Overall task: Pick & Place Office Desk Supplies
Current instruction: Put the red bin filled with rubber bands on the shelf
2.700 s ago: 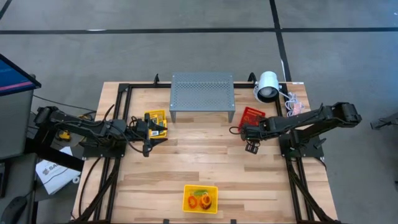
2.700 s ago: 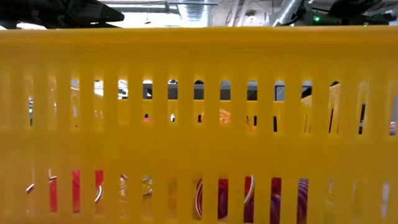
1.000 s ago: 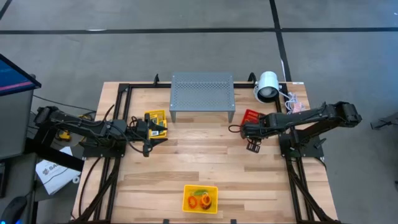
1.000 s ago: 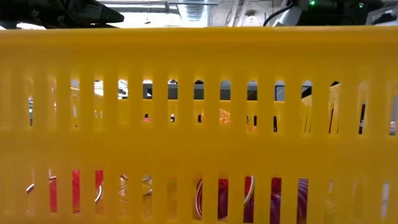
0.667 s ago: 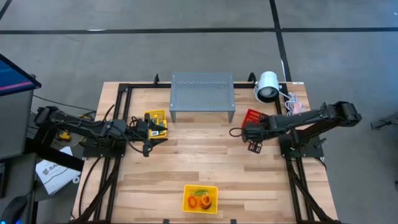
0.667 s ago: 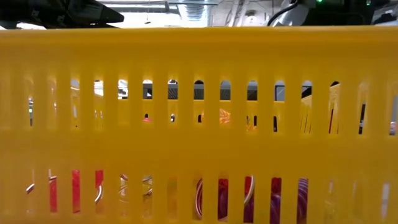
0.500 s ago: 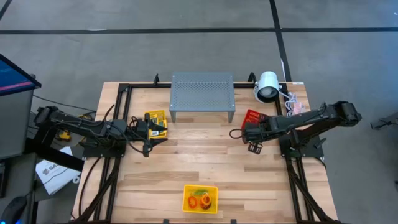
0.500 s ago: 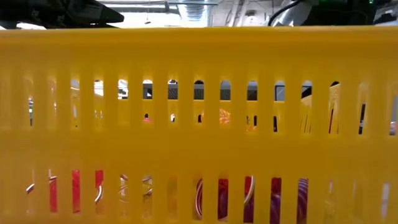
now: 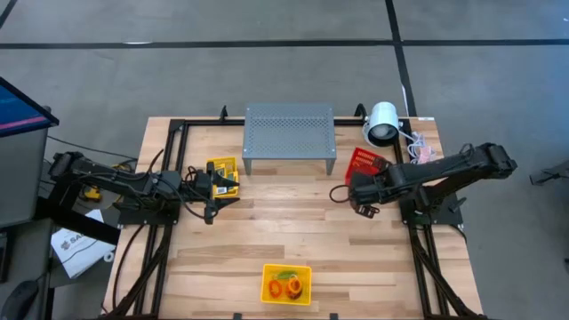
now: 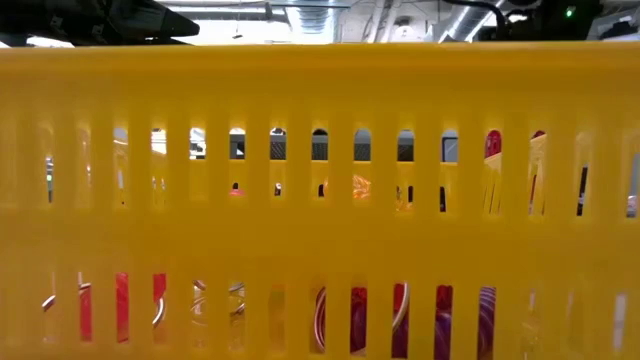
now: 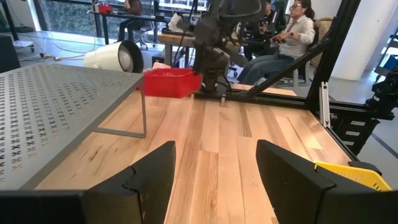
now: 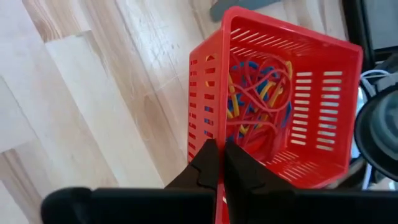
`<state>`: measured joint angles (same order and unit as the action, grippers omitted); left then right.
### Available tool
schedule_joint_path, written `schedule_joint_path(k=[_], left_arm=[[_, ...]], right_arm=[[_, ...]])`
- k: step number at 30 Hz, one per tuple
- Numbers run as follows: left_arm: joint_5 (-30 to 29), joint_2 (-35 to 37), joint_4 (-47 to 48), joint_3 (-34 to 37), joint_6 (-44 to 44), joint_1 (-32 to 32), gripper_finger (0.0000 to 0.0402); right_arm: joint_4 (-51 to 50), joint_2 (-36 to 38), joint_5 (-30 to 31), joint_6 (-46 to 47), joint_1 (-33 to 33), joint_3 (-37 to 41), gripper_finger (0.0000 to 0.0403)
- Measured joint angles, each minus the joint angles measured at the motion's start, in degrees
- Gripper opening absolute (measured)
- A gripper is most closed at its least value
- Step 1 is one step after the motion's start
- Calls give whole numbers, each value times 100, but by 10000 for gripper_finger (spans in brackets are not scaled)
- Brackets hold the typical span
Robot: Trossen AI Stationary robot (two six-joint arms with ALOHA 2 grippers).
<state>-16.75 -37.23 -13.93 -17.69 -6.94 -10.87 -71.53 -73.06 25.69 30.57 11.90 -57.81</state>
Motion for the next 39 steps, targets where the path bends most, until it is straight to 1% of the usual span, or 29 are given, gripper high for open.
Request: schedule_joint_path(k=[2, 8, 14, 21, 30, 34, 39], left_arm=[[0, 0, 1, 0, 0, 0, 218], [-2, 0, 0, 0, -1, 0, 218], [-26, 0, 0, 0, 0, 0, 218], [-24, 0, -2, 0, -2, 0, 218], [-17, 0, -2, 0, -104, 0, 218], [4, 0, -2, 0, -107, 0, 218], [4, 0, 2, 0, -107, 0, 218]], right_arm=[[-117, 0, 19, 42, 15, -104, 0], [-517, 0, 360, 92, 13, -413, 0], [-672, -2, 613, -162, 13, -846, 0], [-1167, -368, 951, -472, 2, -1436, 0], [-1485, -1167, 1519, -1378, -181, -2307, 0], [-1332, -1194, 1577, -1907, -412, -2527, 0], [-805, -1058, 1484, -2708, -753, -2648, 0]])
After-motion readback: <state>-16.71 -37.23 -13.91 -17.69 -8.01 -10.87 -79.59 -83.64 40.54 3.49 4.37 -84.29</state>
